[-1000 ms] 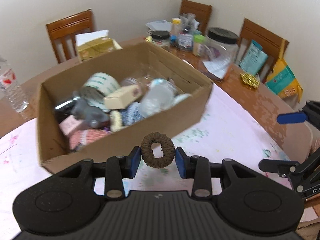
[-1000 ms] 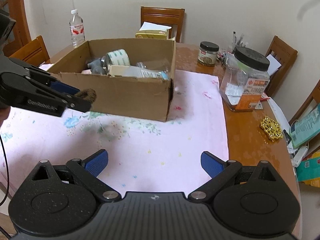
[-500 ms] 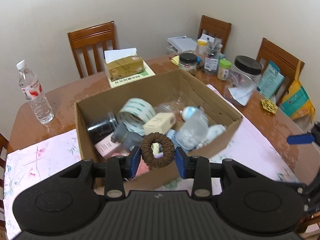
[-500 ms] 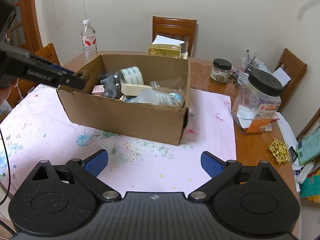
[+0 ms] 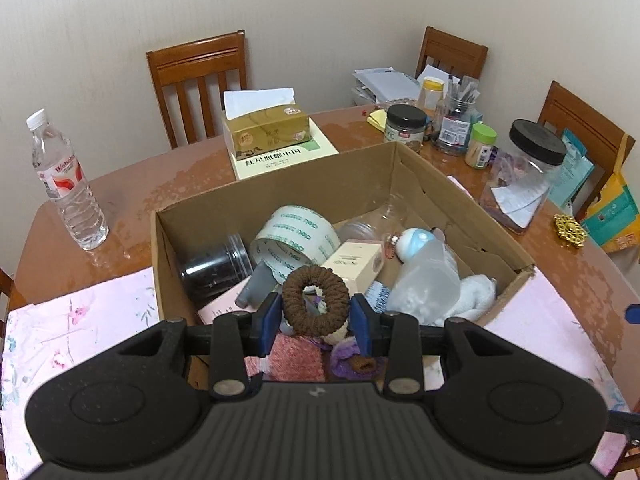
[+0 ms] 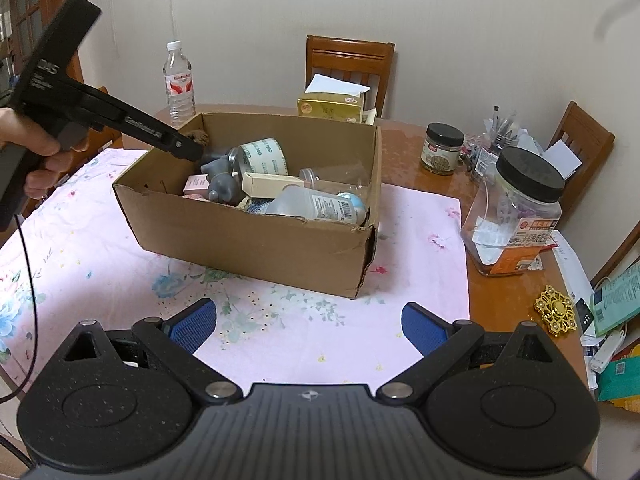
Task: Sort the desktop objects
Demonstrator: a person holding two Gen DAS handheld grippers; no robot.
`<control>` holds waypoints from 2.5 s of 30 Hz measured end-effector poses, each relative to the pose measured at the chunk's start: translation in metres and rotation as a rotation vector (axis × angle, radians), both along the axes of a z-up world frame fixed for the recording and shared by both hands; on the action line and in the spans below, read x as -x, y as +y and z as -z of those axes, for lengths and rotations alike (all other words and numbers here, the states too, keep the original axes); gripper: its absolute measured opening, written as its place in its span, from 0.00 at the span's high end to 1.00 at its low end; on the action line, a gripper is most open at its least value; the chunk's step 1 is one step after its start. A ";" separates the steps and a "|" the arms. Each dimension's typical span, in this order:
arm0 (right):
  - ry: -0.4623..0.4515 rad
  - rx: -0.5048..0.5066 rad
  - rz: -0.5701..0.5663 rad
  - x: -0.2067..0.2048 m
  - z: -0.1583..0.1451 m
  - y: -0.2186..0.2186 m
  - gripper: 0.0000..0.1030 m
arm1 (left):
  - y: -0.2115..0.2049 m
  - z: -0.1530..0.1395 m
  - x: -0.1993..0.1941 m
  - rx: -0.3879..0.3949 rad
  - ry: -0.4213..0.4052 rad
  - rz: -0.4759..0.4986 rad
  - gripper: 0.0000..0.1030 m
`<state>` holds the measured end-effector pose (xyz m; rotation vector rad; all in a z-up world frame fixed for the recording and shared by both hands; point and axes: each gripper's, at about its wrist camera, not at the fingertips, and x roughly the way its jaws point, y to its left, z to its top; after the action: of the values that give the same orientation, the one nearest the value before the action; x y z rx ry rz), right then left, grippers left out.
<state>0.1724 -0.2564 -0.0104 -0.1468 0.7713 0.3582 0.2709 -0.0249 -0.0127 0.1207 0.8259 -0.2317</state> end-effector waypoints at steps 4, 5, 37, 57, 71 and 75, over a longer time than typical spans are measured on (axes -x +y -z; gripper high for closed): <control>0.000 0.007 0.002 0.001 -0.001 0.000 0.02 | -0.001 0.003 -0.007 -0.002 0.000 -0.008 0.63; -0.002 0.007 0.002 0.001 -0.002 0.000 0.02 | -0.001 0.004 -0.008 -0.002 0.000 -0.008 0.55; 0.124 -0.062 0.082 -0.021 -0.008 -0.006 0.00 | -0.006 -0.014 0.068 -0.062 -0.015 -0.123 0.09; 0.155 -0.052 0.069 -0.040 -0.030 0.027 0.00 | -0.008 -0.027 0.110 -0.071 0.054 -0.280 0.09; 0.157 -0.076 0.110 -0.041 -0.035 0.030 0.00 | -0.004 -0.027 0.109 -0.054 0.088 -0.335 0.09; 0.167 -0.071 0.113 -0.041 -0.033 0.030 0.00 | -0.006 -0.028 0.109 -0.059 0.090 -0.335 0.09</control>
<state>0.2130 -0.2264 0.0231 -0.0060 0.9268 0.2926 0.1620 -0.0306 0.0151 0.0264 0.9284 0.1036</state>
